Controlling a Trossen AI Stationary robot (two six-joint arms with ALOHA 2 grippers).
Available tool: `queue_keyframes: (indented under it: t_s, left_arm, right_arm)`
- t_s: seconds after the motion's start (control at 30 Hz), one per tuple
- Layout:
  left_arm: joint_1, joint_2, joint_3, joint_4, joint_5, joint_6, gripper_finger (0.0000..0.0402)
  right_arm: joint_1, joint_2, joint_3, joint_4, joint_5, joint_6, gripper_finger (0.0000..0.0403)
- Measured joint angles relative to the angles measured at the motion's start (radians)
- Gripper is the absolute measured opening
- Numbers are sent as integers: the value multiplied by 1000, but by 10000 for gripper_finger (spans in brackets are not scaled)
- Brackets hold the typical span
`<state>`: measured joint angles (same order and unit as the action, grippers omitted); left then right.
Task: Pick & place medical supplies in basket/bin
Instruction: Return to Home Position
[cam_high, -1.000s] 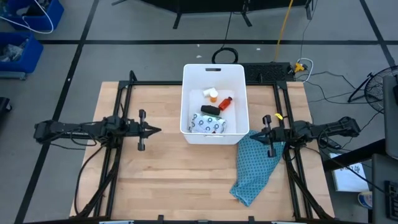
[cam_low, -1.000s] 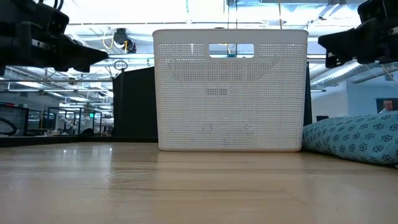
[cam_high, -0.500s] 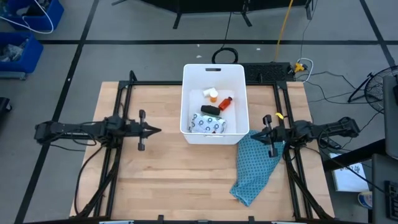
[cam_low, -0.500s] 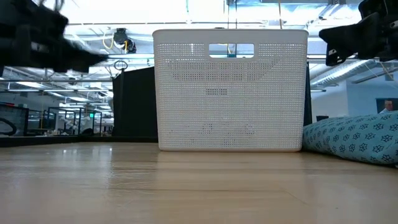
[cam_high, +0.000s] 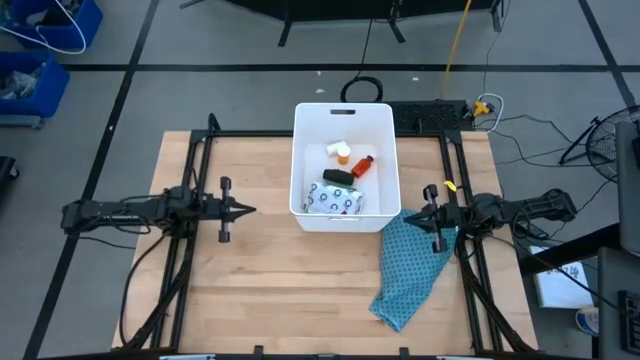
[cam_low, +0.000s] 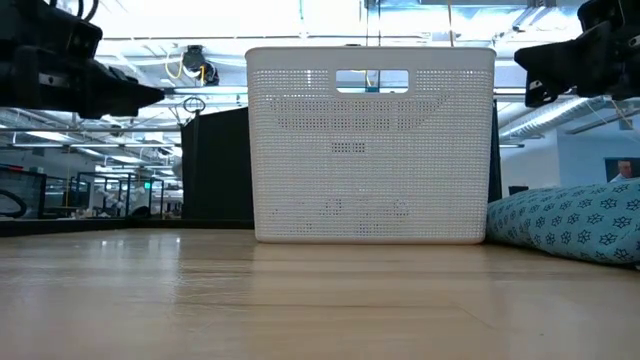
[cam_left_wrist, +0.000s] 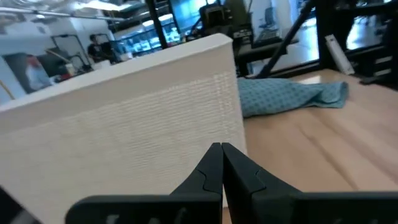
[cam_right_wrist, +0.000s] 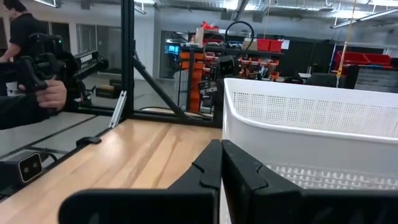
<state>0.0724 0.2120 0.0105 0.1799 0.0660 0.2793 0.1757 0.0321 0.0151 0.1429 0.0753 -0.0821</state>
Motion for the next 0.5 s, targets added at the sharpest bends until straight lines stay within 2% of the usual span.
queue_keyframes:
  t_s: [0.5]
  left_arm:
    - [32, 4, 0, -84, 24, -106, 11]
  right_arm:
    - [0, 1, 0, -40, 4, -22, 0]
